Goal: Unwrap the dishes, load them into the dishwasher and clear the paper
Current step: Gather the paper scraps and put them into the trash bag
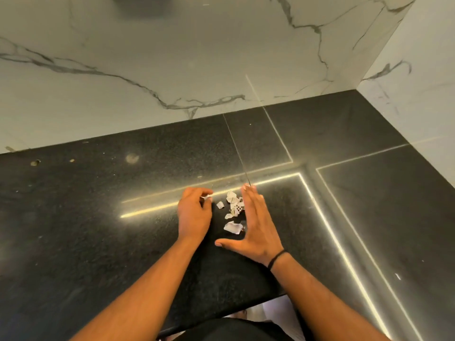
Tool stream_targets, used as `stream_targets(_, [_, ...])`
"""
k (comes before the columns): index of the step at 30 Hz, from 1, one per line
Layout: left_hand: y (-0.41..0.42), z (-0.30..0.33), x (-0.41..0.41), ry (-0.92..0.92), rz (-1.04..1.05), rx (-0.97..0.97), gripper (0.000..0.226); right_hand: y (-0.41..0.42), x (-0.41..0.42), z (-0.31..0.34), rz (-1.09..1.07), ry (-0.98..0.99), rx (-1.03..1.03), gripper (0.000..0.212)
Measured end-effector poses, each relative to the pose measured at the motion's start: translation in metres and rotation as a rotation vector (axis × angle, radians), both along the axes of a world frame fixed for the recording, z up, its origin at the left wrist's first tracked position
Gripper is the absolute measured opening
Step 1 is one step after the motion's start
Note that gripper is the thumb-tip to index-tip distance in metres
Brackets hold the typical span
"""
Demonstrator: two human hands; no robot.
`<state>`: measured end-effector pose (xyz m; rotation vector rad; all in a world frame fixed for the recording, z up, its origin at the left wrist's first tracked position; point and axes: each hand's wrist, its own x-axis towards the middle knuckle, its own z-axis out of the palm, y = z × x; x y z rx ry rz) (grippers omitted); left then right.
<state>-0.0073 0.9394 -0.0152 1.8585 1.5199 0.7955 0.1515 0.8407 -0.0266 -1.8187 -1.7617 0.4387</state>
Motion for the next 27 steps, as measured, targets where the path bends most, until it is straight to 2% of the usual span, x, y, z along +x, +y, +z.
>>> stream_targets(2, [0.003,-0.003,-0.002,0.085,-0.038,-0.058,0.034,-0.024,0.004,-0.004,-0.123,-0.079,-0.033,0.142])
stream_targets(4, [0.010,-0.006,0.004,0.198,-0.143,-0.130,0.046,-0.040,0.006,-0.007,-0.157,-0.182,-0.171,0.148])
stream_targets(7, [0.012,-0.008,0.021,0.251,-0.297,-0.114,0.039,-0.037,0.002,-0.011,-0.116,-0.307,-0.253,0.150])
stream_targets(12, [-0.003,0.002,0.032,0.204,-0.502,-0.136,0.034,-0.007,-0.003,-0.014,-0.106,-0.256,-0.223,0.140])
stream_targets(14, [-0.006,0.006,0.024,0.104,-0.411,-0.130,0.031,0.003,-0.003,-0.016,-0.084,-0.254,-0.198,0.131])
stream_targets(18, [-0.006,0.015,-0.002,-0.135,-0.042,-0.114,0.023,0.016,-0.005,-0.016,-0.009,-0.330,-0.098,0.097])
stream_targets(23, [-0.031,0.010,-0.017,-0.176,0.106,-0.157,0.018,0.035,-0.009,-0.019,0.163,-0.339,0.060,0.032])
stream_targets(27, [-0.060,0.002,-0.022,-0.190,0.145,-0.211,0.017,0.046,-0.007,-0.023,0.265,-0.363,0.168,0.021])
